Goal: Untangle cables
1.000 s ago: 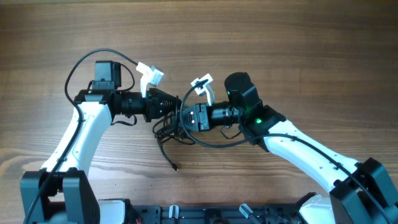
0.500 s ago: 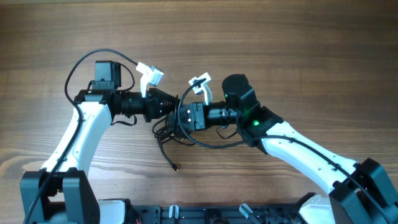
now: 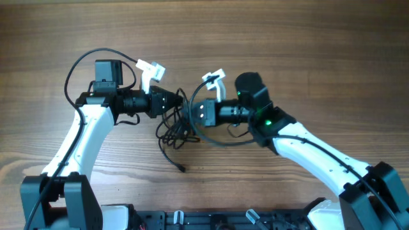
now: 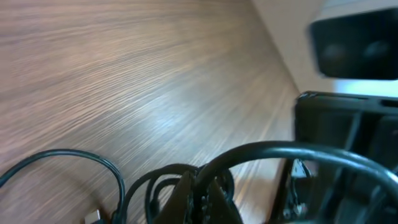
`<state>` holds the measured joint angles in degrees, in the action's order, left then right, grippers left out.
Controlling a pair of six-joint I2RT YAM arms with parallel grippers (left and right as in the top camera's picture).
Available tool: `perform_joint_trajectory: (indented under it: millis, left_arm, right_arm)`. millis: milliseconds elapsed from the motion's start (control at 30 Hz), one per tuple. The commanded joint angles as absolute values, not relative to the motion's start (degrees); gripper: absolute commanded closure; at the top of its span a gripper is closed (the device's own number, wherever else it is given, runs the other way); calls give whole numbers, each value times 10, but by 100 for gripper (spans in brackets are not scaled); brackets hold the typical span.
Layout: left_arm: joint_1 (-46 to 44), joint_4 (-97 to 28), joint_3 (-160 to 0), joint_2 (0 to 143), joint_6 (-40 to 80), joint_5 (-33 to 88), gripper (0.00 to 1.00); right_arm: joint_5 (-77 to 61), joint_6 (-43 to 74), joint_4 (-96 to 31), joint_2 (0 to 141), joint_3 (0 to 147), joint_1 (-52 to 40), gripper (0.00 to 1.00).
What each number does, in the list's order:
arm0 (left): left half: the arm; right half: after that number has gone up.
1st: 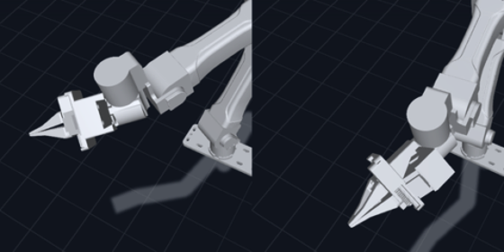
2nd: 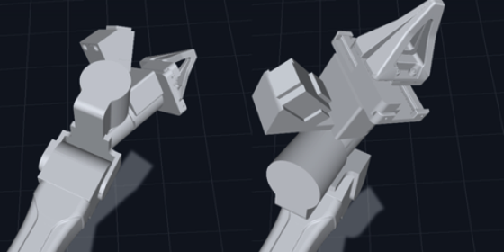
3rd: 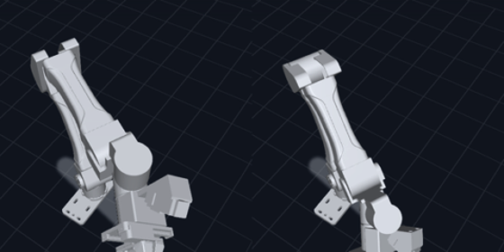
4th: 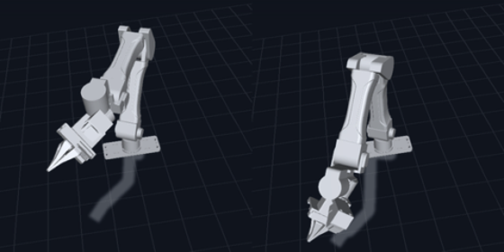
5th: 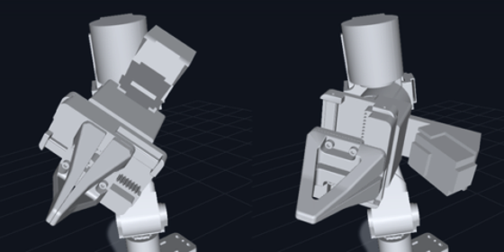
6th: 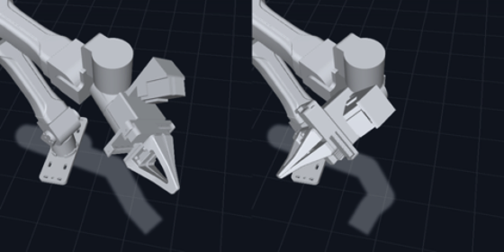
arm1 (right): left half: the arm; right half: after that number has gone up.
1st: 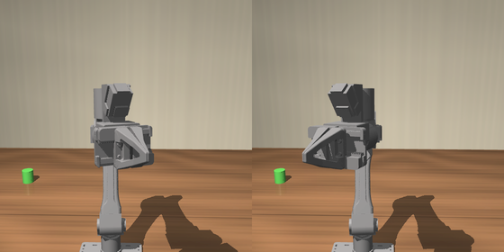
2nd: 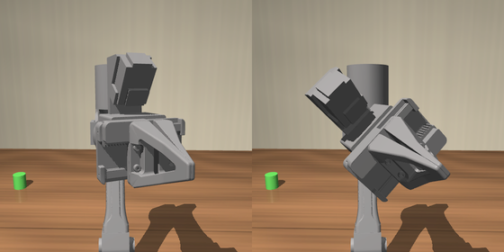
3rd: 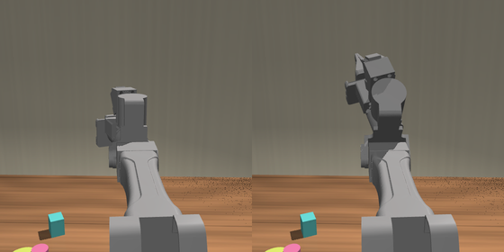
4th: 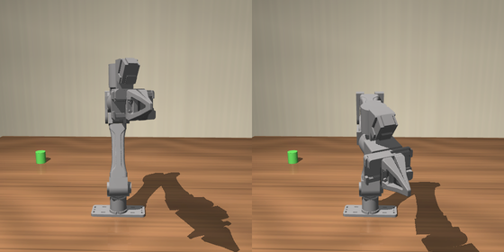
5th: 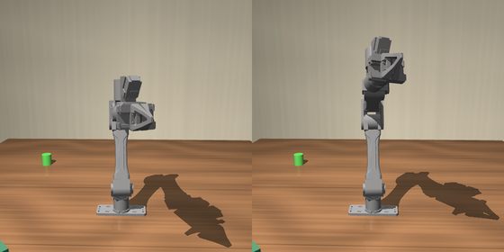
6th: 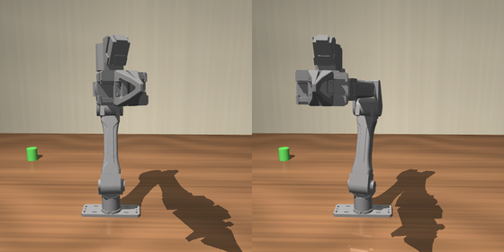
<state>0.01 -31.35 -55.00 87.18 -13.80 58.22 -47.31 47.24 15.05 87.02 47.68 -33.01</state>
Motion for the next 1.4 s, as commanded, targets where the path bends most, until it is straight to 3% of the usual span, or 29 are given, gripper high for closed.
perform_joint_trajectory:
  millis: [0,800,967,1133,1367]
  left_arm:
    - [13,-305,-550,871,-53,488,96]
    - [44,-324,-549,871,207,147,96]
    - [92,-323,-540,871,221,178,96]
    - [77,-297,-536,871,167,257,96]
    - [15,-278,-536,871,37,367,96]
  right_arm:
    - [-514,460,154,869,479,-286,96]
    - [-455,345,-71,869,479,15,96]
    - [-422,319,-136,869,479,77,96]
    - [-483,255,-164,869,479,66,95]
    - [-558,178,-135,869,479,-14,80]
